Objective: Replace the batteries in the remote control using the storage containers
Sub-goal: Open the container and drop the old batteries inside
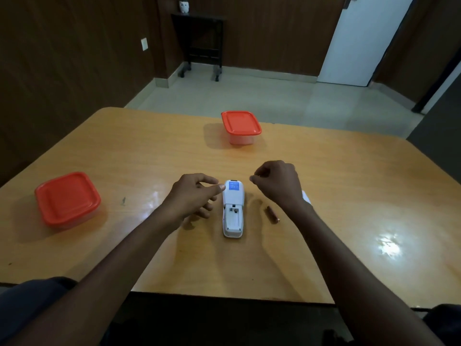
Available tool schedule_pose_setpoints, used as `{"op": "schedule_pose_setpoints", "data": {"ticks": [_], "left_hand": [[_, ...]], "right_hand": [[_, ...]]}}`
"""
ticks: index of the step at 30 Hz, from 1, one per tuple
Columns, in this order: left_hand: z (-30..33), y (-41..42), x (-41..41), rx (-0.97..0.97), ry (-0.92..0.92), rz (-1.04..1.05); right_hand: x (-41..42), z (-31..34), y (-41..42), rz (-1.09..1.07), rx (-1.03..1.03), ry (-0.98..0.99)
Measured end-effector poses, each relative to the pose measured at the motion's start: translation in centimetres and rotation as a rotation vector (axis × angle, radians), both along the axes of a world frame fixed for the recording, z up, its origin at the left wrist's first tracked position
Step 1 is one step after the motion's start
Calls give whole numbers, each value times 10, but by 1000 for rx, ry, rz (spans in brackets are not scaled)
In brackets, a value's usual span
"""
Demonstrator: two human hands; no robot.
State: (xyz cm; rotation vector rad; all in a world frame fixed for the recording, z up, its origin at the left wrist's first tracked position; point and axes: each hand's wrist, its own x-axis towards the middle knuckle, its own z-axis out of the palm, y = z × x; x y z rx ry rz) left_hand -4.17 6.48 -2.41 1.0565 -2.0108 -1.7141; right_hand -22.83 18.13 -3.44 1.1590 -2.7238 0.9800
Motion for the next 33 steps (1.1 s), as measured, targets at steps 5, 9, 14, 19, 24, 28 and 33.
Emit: {"op": "schedule_pose_setpoints", "data": {"ticks": [5,9,14,19,24,28,33], "left_hand": [[0,-11,-2,-79,59,112],[2,-17,-3,-117,69,116],[-1,-20,-5,-127,59,106],[-2,-16,-7,-126,48,80],[0,-10,-8,-110,46,46],[3,-6,-9,-8,94,43],[15,-1,-13,286,239,52]], "right_hand": [[-36,2,-64,35,7,230],[-65,3,-101,72,178,441],[-76,0,-116,92,264,576],[-69,-4,-106,173,267,713],[-55,-5,-72,249,240,736],[-33,-2,-31,304,119,703],[11,7,27,403,-95,694]]}}
